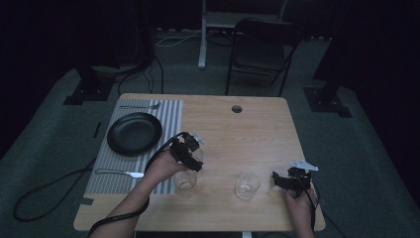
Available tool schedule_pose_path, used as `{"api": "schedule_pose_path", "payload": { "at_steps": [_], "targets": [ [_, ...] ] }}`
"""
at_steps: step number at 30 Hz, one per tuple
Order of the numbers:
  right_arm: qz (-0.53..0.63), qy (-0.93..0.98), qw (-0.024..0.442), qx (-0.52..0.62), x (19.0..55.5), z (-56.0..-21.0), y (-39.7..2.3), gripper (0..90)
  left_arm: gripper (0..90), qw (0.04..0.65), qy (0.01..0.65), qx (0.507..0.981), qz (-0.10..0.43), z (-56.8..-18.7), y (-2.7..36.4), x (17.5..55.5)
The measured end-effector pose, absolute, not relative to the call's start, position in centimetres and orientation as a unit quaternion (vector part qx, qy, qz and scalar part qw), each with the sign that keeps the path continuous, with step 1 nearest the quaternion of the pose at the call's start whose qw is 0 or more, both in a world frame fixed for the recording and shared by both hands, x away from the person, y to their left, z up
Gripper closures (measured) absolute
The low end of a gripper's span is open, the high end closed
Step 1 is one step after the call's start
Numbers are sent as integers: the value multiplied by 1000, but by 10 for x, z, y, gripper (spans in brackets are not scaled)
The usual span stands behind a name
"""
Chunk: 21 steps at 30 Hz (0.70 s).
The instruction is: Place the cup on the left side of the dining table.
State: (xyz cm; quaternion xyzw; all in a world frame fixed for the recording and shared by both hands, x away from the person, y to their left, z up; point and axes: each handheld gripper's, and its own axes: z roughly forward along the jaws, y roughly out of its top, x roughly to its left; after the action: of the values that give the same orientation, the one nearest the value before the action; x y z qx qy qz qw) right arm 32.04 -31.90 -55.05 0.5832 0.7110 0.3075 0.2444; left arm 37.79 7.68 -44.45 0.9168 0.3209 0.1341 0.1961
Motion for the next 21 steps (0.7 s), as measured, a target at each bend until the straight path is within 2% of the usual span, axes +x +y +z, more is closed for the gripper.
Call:
{"api": "schedule_pose_path", "payload": {
  "at_steps": [13,21],
  "targets": [
    [307,711,244,583,320,-551,-319,122,181,186,385,892,146,-439,124,390],
    [307,711,244,583,320,-551,-319,122,181,182,402,885,148,-440,144,392]
  ]
}}
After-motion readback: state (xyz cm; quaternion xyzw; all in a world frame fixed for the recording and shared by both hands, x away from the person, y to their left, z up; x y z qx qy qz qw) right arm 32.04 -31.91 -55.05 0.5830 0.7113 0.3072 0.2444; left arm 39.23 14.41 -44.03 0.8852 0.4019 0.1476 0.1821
